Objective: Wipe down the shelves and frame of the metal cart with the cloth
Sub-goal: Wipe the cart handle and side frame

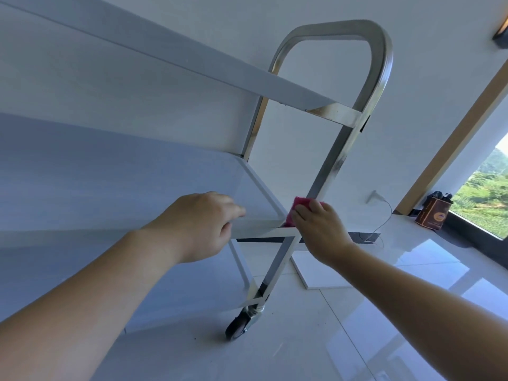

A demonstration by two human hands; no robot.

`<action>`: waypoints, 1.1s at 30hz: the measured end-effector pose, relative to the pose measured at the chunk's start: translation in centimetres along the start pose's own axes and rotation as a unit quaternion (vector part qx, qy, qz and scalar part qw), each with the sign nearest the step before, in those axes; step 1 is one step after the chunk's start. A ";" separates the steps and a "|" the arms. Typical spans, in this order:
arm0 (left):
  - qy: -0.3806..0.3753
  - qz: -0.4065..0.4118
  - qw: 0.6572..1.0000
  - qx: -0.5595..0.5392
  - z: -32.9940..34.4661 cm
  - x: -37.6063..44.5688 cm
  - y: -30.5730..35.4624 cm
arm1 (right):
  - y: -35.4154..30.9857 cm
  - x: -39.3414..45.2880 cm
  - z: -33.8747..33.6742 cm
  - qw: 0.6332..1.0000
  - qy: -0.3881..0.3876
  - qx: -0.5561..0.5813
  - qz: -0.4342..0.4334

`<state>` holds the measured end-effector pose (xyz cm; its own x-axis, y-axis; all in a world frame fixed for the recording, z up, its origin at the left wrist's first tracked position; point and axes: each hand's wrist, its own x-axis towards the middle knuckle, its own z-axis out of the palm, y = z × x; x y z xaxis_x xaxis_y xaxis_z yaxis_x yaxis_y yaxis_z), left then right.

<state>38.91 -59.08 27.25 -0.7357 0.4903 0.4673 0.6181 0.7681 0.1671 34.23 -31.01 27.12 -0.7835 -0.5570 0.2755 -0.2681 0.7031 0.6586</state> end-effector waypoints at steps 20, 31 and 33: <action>0.030 -0.278 0.946 0.165 -17.2 -22.5 -10.4 | -22.6 16.0 -19.1 0.744 0.491 0.366 -0.266; 0.096 -0.383 0.902 0.174 -24.6 -36.5 -10.7 | -35.1 22.1 -35.2 0.660 0.582 0.422 -0.218; 0.093 -0.393 0.900 0.165 -25.0 -38.2 -10.7 | -36.1 23.4 -37.5 0.653 0.596 0.417 -0.211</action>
<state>67.31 -96.28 29.31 -0.8316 -0.3125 0.4592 -0.2127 0.9429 0.2563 46.60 -85.97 36.08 0.3185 -0.3786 0.8690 -0.9203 0.0960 0.3791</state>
